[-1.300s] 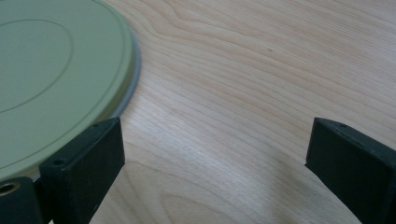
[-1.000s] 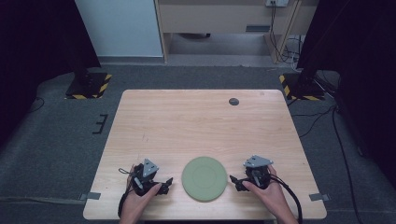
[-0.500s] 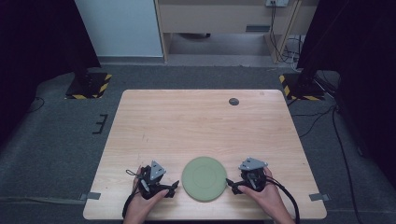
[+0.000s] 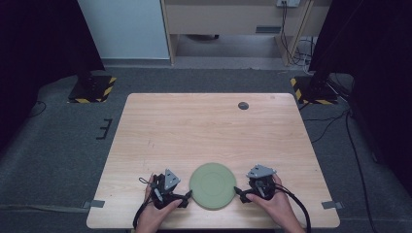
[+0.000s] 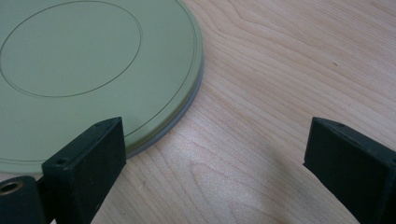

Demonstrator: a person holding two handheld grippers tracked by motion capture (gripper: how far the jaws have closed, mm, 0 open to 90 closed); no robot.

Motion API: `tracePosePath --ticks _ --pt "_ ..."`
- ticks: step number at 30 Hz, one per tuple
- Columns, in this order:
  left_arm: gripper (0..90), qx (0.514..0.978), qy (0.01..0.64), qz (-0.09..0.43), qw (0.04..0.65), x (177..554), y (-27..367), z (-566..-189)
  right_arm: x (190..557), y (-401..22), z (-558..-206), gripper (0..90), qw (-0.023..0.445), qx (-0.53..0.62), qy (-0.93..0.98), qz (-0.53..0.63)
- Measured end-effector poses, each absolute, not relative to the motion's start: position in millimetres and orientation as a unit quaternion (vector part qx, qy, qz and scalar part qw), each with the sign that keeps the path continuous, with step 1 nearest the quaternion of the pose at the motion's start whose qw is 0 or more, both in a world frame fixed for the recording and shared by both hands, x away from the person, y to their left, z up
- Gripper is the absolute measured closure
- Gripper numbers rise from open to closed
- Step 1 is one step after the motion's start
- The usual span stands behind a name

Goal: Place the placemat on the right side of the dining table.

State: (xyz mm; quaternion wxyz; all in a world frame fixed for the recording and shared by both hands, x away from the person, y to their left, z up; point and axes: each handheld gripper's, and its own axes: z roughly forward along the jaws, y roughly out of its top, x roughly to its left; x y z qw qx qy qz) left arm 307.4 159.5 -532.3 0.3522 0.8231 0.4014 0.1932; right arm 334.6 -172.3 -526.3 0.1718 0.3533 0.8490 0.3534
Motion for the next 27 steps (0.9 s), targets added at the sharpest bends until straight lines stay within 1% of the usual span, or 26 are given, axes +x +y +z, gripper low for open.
tracePosePath --ticks 14,27 --pt "0.7 0.821 0.408 0.197 0.348 309.4 158.9 -532.4 336.9 -172.2 -527.4 2.1 0.172 0.362 0.846 0.351" --pt "0.3 0.816 0.416 0.2 0.347 312.2 158.7 -532.9 339.2 -172.1 -527.7 2.0 0.182 0.372 0.84 0.35"
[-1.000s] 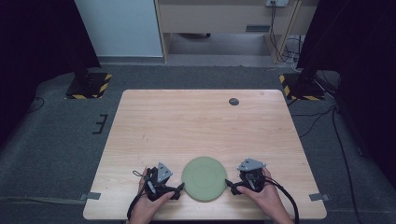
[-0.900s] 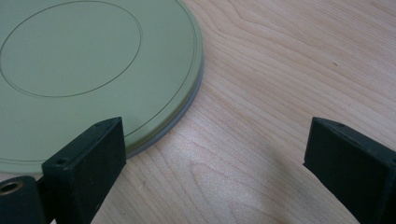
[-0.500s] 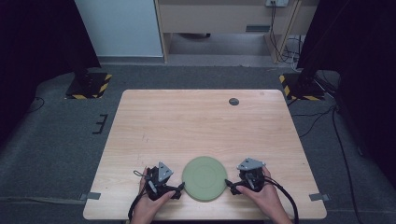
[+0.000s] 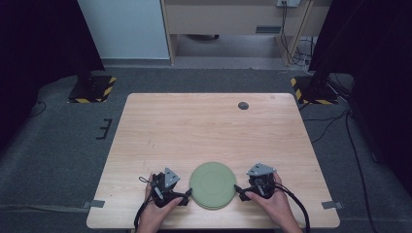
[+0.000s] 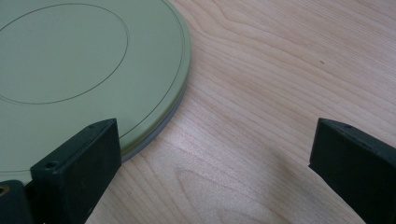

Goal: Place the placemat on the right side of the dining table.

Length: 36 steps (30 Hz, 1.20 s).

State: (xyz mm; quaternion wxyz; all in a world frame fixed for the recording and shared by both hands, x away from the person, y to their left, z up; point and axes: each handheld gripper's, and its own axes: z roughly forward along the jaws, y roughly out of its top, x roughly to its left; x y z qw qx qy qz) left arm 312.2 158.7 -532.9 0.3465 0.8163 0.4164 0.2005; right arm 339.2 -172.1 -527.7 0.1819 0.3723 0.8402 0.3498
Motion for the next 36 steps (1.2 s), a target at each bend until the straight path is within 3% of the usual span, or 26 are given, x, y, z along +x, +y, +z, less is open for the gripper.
tracePosePath --ticks 36 --pt "0.5 0.811 0.419 0.208 0.352 312.3 153.9 -529.6 336.3 -166.5 -525.8 2.7 0.197 0.369 0.837 0.352"
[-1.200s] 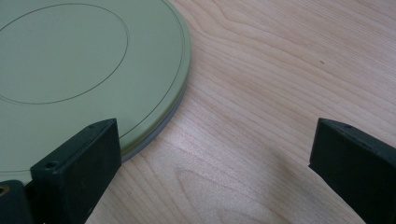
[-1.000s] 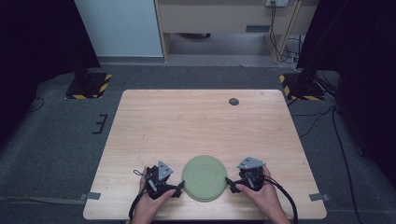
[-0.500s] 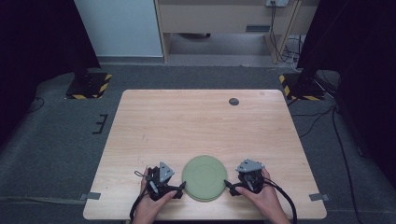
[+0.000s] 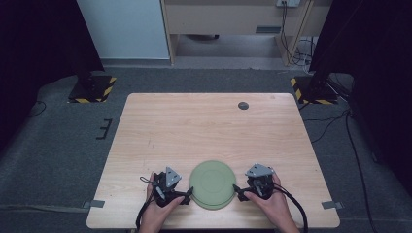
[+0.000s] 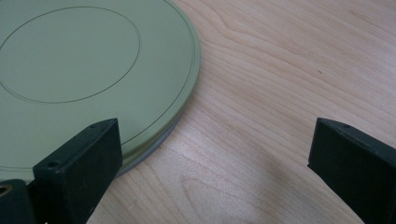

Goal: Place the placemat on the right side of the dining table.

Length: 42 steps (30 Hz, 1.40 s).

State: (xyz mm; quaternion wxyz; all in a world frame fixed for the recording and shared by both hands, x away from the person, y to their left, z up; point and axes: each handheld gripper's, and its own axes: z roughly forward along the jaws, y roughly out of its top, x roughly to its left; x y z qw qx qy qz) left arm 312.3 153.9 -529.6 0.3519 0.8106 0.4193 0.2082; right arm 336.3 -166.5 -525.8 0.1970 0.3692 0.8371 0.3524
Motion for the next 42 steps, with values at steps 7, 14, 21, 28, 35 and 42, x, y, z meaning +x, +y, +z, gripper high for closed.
tracePosePath --ticks 7,14,21,28,35,42 --pt "2.6 0.812 0.415 0.209 0.354 310.5 153.6 -529.0 335.3 -167.7 -524.6 5.5 0.188 0.362 0.841 0.356" --pt "1.4 0.811 0.417 0.21 0.351 311.8 153.1 -529.1 334.1 -165.6 -525.0 4.0 0.189 0.359 0.842 0.354" --pt "1.2 0.807 0.423 0.216 0.351 314.2 152.4 -529.7 337.0 -164.9 -525.4 3.2 0.195 0.365 0.839 0.354" --pt "2.6 0.808 0.42 0.215 0.353 313.3 152.9 -529.1 335.5 -165.8 -524.5 5.4 0.192 0.367 0.838 0.356" --pt "1.9 0.811 0.416 0.215 0.352 311.8 150.8 -528.5 333.2 -163.7 -525.0 5.2 0.19 0.359 0.842 0.356" --pt "1.5 0.807 0.42 0.22 0.352 313.3 150.3 -529.0 335.1 -163.0 -525.0 4.0 0.193 0.363 0.841 0.353"
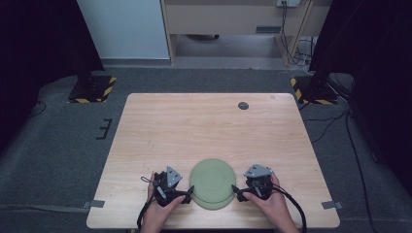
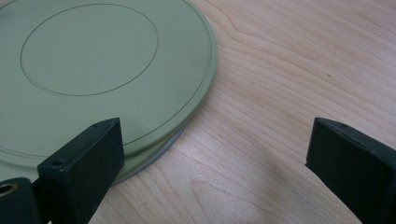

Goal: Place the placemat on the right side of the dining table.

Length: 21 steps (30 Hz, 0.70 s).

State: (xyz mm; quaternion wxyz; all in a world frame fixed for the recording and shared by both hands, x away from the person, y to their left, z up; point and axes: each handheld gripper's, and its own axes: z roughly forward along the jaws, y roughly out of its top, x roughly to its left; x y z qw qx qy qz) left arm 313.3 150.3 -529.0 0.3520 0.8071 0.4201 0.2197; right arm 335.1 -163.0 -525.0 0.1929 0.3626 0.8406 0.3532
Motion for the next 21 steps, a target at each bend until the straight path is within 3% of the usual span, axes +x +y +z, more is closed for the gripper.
tracePosePath --ticks 21 --pt "1.3 0.809 0.417 0.219 0.352 312.6 149.0 -529.0 334.2 -161.9 -525.3 4.6 0.19 0.363 0.84 0.356"
